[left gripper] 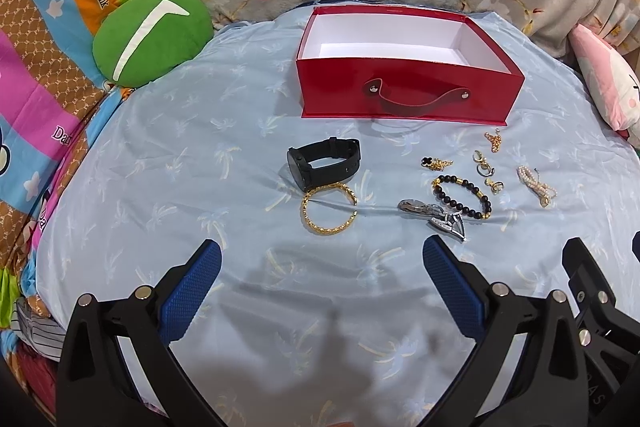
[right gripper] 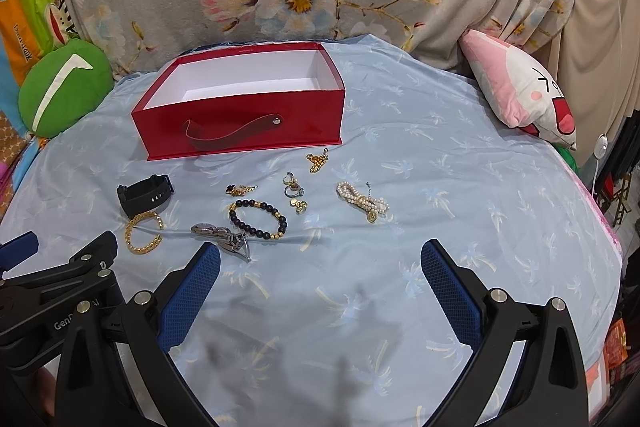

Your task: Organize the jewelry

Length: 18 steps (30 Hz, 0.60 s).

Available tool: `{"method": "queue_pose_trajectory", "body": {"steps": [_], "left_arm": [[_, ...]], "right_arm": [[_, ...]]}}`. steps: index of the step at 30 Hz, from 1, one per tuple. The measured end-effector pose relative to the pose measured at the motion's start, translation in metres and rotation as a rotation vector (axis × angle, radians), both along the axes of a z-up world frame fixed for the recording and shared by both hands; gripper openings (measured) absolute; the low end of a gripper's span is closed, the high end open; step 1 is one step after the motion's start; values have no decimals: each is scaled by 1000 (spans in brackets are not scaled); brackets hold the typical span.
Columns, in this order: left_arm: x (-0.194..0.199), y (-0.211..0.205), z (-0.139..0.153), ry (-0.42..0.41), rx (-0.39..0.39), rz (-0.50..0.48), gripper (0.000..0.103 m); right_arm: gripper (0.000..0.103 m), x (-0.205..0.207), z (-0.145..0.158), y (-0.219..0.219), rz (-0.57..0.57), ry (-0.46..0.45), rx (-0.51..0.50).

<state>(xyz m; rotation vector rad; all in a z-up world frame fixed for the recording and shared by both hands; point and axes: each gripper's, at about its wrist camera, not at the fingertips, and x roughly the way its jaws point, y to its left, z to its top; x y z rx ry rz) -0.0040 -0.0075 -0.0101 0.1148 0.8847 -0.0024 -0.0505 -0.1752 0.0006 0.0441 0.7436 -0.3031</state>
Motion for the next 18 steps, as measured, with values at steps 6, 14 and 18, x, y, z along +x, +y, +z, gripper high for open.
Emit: {"method": "queue_pose_trajectory", "body": {"steps": [6, 14, 18], "left_arm": [[0, 0, 0, 0, 0, -1, 98], [-4, 5, -1, -1, -3, 6, 98], [-4, 6, -1, 0, -5, 6, 98]], "right_arm": [[98, 0, 0, 0, 0, -1, 1], [98, 0, 0, 1, 1, 0, 2], [98, -1, -1, 2, 0, 0, 5]]}}
